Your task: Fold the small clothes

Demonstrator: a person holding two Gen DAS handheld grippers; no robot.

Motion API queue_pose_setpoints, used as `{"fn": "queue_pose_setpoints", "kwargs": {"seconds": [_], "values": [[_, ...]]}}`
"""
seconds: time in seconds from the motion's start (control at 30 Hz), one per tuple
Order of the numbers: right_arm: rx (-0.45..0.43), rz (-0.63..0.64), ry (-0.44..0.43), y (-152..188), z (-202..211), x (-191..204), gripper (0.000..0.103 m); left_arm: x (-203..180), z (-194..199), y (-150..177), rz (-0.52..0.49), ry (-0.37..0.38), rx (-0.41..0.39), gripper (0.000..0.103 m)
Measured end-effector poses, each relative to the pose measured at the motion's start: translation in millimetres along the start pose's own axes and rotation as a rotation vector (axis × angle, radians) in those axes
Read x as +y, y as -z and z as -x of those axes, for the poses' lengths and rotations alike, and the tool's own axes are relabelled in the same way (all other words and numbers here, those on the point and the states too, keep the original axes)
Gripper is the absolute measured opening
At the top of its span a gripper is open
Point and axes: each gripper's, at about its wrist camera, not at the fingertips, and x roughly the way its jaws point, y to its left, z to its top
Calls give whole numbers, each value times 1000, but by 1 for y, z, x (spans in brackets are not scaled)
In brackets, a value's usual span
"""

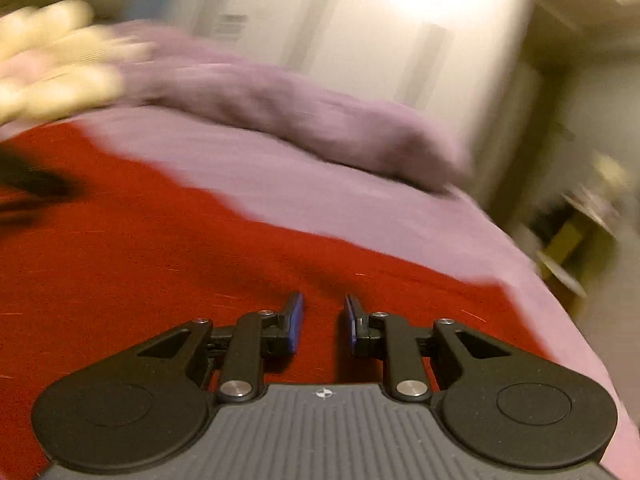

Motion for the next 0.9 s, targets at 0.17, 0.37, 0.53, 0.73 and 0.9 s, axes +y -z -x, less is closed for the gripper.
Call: {"fn": "queue_pose_setpoints", "kwargs": {"seconds": [0.17, 0.37, 0.53, 0.73, 0.9], "values": [[92, -234, 105, 10, -14, -59, 20, 14, 7, 4, 36, -5, 16, 84], [100, -269, -11, 8, 33, -69, 45, 27, 60, 10, 32, 69, 36, 89], [153, -482, -164, 46, 82, -112, 65, 60, 96, 35, 66, 84, 61, 90], [206, -636, -354, 67, 84, -128, 34, 85, 94, 40, 200, 169, 133, 57], [183, -435, -252, 43, 89, -102, 10, 70, 89, 24, 167, 109, 116, 16]]}}
